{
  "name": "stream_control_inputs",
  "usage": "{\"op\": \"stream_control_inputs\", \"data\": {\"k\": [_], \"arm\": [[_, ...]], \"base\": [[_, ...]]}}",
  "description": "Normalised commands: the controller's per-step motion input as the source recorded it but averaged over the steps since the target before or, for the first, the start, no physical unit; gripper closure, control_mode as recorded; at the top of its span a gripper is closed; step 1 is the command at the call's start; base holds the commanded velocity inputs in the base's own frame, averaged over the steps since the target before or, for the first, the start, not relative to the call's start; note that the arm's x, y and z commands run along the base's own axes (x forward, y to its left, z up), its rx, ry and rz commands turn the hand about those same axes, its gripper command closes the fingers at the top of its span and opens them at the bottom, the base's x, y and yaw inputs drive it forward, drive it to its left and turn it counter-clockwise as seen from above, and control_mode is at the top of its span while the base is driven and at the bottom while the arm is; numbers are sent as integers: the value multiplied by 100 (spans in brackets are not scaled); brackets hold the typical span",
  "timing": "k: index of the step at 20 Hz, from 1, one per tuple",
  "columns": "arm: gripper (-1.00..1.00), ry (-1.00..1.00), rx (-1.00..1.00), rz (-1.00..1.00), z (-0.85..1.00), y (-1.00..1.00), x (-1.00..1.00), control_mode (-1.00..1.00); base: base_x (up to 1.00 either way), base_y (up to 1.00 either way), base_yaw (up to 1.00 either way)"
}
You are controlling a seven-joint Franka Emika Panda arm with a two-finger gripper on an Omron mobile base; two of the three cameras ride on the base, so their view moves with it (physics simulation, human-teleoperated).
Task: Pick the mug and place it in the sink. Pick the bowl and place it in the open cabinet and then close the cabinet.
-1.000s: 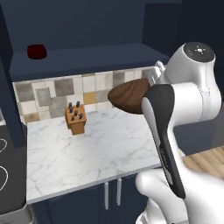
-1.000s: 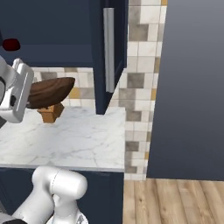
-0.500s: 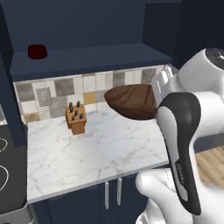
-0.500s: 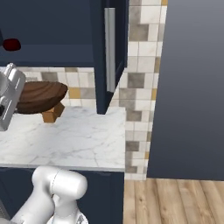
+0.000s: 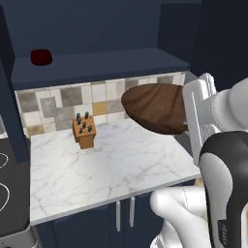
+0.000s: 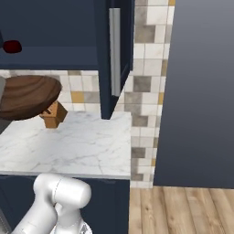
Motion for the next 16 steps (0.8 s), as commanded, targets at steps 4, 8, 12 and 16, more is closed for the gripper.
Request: {"op": "stream_control_inputs", "data": {"k": [4,8,12,16], "arm": [[100,-3,1,0,42,0,-12,-100],[100,-9,1,0,35,-1,-1,-100],[100,-1,2,2,13,-1,15,-100],[100,0,0,4,0,0,37,-100]], "base": [[0,0,0],[0,0,0],[0,0,0],[0,0,0]]}}
